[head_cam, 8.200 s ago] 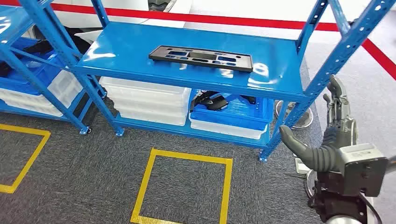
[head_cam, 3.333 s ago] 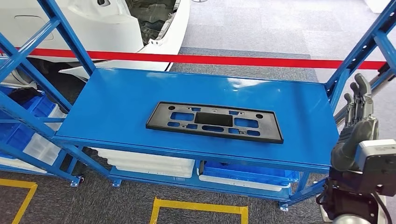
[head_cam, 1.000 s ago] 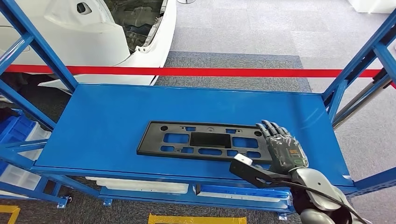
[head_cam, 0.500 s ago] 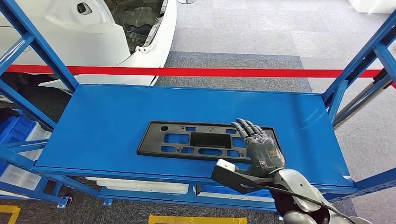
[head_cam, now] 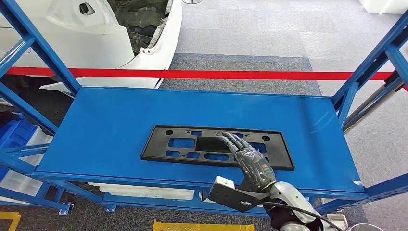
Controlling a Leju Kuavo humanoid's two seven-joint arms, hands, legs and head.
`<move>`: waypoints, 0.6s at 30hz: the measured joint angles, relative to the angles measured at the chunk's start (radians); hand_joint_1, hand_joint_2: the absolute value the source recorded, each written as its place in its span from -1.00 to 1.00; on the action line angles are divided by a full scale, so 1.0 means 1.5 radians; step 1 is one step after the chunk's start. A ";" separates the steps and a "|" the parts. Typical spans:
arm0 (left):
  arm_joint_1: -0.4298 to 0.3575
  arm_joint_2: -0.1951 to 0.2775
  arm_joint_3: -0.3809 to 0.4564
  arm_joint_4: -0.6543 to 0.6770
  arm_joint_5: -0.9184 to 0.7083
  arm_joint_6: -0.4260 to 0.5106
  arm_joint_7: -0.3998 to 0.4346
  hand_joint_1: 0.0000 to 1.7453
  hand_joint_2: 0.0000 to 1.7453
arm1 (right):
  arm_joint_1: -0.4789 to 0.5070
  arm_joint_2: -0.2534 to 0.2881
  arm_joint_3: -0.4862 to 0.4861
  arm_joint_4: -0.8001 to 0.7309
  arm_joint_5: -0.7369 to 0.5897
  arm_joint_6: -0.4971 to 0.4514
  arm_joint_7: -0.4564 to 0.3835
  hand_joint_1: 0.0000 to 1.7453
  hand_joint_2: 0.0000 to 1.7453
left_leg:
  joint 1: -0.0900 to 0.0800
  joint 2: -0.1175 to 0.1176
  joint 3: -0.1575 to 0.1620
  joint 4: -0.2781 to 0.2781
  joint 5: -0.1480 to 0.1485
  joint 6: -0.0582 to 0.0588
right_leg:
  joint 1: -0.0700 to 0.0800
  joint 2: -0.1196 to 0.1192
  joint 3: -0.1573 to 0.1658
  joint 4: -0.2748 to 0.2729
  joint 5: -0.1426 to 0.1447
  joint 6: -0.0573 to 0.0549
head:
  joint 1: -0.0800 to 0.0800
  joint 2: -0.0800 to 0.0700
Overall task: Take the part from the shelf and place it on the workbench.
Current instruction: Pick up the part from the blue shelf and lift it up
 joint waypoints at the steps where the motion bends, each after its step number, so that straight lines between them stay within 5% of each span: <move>1: 0.000 0.000 -0.001 0.000 0.000 0.000 0.000 -1.00 -1.00 | 0.000 0.002 0.001 0.007 0.000 -0.003 -0.008 -1.00 1.00 | 0.000 0.000 0.000 0.000 0.000 0.000 | 0.000 0.000 0.000 0.000 0.000 0.000 | 0.000 0.000; 8: 0.000 0.000 -0.003 0.000 0.005 0.000 0.000 -1.00 -1.00 | -0.003 0.019 0.012 0.047 0.004 0.007 -0.035 -1.00 1.00 | 0.000 0.000 0.000 0.000 0.000 0.000 | 0.000 0.000 0.000 0.000 0.000 0.000 | 0.000 0.000; 18: 0.000 0.004 -0.004 0.000 0.005 -0.009 -0.003 -1.00 -1.00 | -0.013 0.021 0.024 0.090 0.047 0.058 0.071 -1.00 1.00 | 0.000 0.000 0.001 0.000 0.000 0.000 | 0.000 0.000 0.000 0.000 0.000 0.000 | 0.000 0.000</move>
